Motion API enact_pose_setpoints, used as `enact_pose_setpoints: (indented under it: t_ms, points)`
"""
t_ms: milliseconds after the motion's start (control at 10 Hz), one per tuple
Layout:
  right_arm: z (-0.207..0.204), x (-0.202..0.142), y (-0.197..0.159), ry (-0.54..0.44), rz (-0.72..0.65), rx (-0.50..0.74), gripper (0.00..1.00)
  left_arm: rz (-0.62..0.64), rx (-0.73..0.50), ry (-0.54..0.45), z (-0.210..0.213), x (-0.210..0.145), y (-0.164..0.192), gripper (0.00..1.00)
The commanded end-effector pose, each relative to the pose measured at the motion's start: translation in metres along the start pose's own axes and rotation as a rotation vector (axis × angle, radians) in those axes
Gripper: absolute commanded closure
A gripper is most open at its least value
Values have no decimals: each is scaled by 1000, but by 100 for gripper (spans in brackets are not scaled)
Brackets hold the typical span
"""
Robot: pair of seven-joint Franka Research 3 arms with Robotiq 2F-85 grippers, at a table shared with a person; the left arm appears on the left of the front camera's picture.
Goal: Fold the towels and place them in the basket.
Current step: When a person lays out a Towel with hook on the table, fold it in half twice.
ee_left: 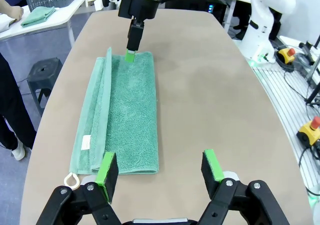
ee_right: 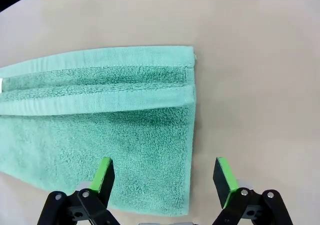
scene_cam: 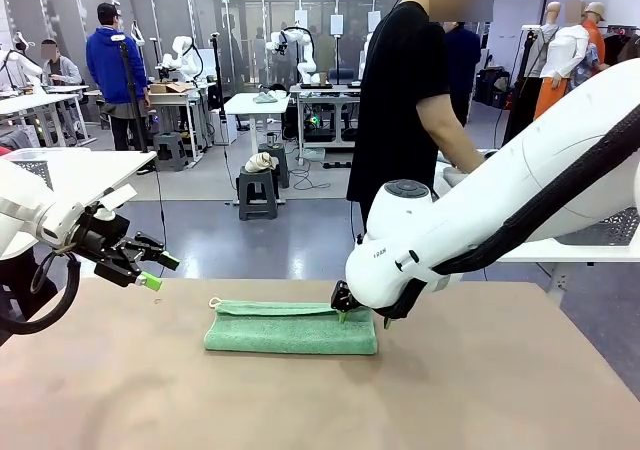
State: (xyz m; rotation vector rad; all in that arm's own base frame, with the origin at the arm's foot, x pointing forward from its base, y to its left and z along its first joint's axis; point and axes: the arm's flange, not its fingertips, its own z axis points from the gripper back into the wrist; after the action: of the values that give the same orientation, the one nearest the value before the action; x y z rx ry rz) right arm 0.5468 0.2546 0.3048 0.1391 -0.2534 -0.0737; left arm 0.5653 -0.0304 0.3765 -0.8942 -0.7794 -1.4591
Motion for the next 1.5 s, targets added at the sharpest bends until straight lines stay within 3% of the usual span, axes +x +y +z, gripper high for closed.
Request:
enact_pose_setpoints:
  t_ms: [0,900,1000,1100,1200,1300,1400]
  points:
    - [-9,0,13,-48,-29,-39,0,-17,-5,2,1,0,0,15]
    - [-24,4,19,-19,-26,-63,0,-17,-5,2,1,0,0,15]
    - [-25,4,18,-18,-29,-60,20,-17,-5,2,1,0,0,15]
    - [-26,5,18,-15,-32,-59,20,-17,-5,2,1,0,0,15]
    - [-26,5,17,-17,-37,-65,39,-17,-5,2,1,0,0,15]
    - [-26,5,16,-18,-44,-74,25,-17,-5,2,1,0,0,15]
    - [-27,6,16,-22,-50,-83,59,-17,-5,2,1,0,0,15]
